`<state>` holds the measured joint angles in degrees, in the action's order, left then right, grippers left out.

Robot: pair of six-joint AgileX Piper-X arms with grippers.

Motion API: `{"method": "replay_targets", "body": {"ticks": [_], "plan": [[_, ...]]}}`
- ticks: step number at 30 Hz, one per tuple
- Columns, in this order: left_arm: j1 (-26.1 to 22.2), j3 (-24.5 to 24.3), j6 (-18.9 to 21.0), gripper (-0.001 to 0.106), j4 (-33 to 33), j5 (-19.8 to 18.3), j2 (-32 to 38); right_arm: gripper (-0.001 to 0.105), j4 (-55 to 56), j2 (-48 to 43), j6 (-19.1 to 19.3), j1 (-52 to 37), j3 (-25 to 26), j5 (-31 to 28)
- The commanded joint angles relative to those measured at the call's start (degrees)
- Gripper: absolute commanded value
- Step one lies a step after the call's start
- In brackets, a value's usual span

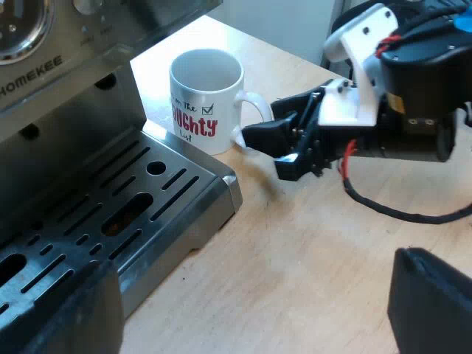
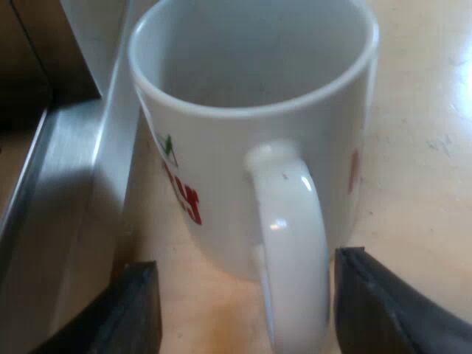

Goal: Place mug into machine

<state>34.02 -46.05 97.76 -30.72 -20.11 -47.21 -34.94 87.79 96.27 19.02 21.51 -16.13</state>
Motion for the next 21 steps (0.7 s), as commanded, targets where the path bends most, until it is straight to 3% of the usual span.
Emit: {"method": "replay_targets", "body": {"ticks": [1, 8, 16, 18, 21], "plan": [[0.26, -0.24, -0.36, 0.074, 1.02, 0.24, -0.05, 0.054, -0.88, 1.16, 0.45, -1.29, 1.99, 0.65], [0.26, -0.24, -0.36, 0.074, 1.02, 0.24, -0.05, 0.054, -0.8, 2.75, 0.45, -4.86, 3.42, 5.78], [0.26, -0.24, -0.36, 0.074, 1.02, 0.24, -0.05, 0.054, -0.8, 3.9, 2.96, -5.13, 3.92, 6.0], [0.26, -0.24, -0.36, 0.074, 1.02, 0.24, -0.05, 0.05, -0.8, 3.9, 2.96, -5.42, 3.92, 5.89], [0.26, -0.24, -0.36, 0.074, 1.02, 0.24, -0.05, 0.035, -0.8, 3.9, 2.96, -5.46, 3.92, 5.89]]}}
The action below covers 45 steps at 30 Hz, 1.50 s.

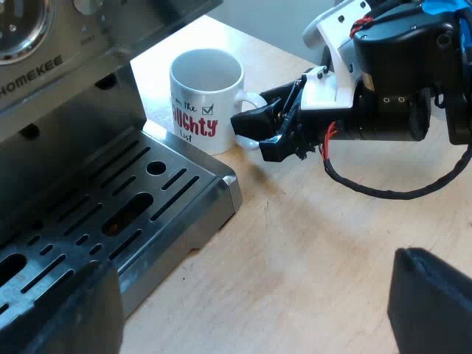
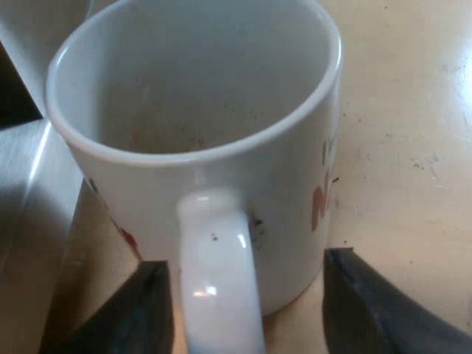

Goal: Place mug into machine

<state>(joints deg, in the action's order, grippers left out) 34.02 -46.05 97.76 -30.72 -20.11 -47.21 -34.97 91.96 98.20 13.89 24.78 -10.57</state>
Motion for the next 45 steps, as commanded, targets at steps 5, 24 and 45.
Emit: {"method": "replay_targets", "body": {"ticks": [5, 24, 45], "plan": [[0.26, -0.14, -0.36, 0.074, 1.02, 0.24, -0.05, 0.001, -0.34, -0.27, 1.18, -0.32, 0.65, 0.33], [0.26, -0.14, -0.36, 0.074, -5.58, 3.09, 6.07, 0.0, 24.17, -17.08, 3.18, 6.38, 0.65, -2.47], [0.26, -0.14, 1.41, 0.074, -23.28, 8.39, 31.75, 0.0, 68.34, -61.18, 3.41, 12.89, 4.46, -1.12]]}}
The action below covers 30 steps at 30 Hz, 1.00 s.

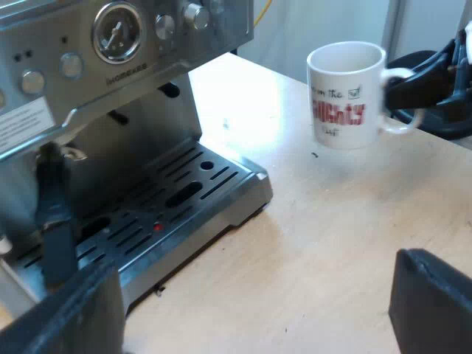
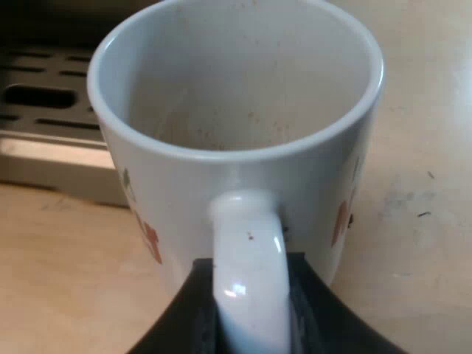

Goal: Place mug into machine

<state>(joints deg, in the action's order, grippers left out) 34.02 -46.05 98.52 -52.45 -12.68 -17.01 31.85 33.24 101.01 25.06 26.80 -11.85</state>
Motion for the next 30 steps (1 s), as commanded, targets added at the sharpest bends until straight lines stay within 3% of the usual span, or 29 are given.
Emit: {"method": "replay_targets", "body": {"ticks": [1, 8, 14, 18, 30], "plan": [[0.26, -0.14, 1.01, 0.074, -2.24, 0.94, 2.42, 0.0, 3.66, -3.69, -0.42, 3.11, 3.31, 0.03], [0.26, -0.14, 3.67, 0.074, -5.12, 0.94, 6.33, 0.0, 10.81, -6.53, -3.49, 12.09, 7.0, -3.28], [0.26, -0.14, 3.67, 0.074, -6.69, 2.93, 6.71, 0.0, 10.01, -6.06, -6.61, 20.33, 7.8, -8.6], [0.26, -0.14, 3.39, 0.074, -6.33, 4.08, 6.71, 0.0, 9.41, -3.91, -6.73, 23.95, 7.8, -10.74], [0.26, -0.14, 2.86, 0.074, -6.33, 5.82, 6.71, 0.0, -9.84, 12.37, -7.3, 27.2, 7.8, -11.04]]}}
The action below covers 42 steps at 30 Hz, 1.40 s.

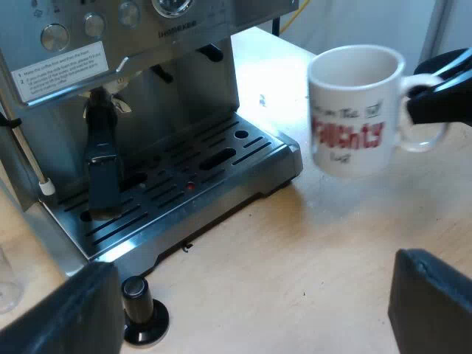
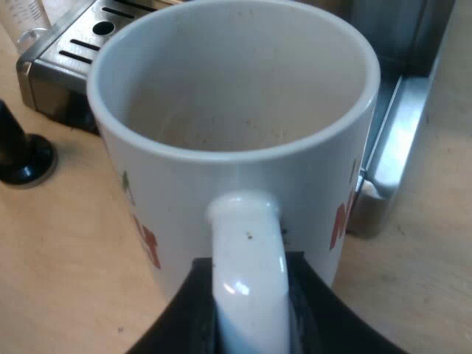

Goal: Place mug into machine

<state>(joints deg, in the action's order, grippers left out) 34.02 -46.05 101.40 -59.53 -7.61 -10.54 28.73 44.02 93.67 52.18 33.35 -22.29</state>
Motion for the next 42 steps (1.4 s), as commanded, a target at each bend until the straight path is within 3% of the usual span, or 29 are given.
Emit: {"method": "replay_targets", "body": {"ticks": [1, 17, 42], "plan": [[0.26, -0.14, -0.02, 0.074, 0.76, 1.25, 0.24, 0.0, -8.97, 3.28, 0.03, 0.07, 1.38, -0.19], [0.26, 3.82, -0.92, 0.074, 5.88, 1.89, -0.05, 0.0, -23.61, 22.25, 0.46, 0.07, 5.78, 1.95], [0.26, 3.82, 0.2, 0.074, 8.02, 0.1, -0.87, 0.0, -40.58, 36.01, 1.61, 0.07, 5.96, -1.02]]}}
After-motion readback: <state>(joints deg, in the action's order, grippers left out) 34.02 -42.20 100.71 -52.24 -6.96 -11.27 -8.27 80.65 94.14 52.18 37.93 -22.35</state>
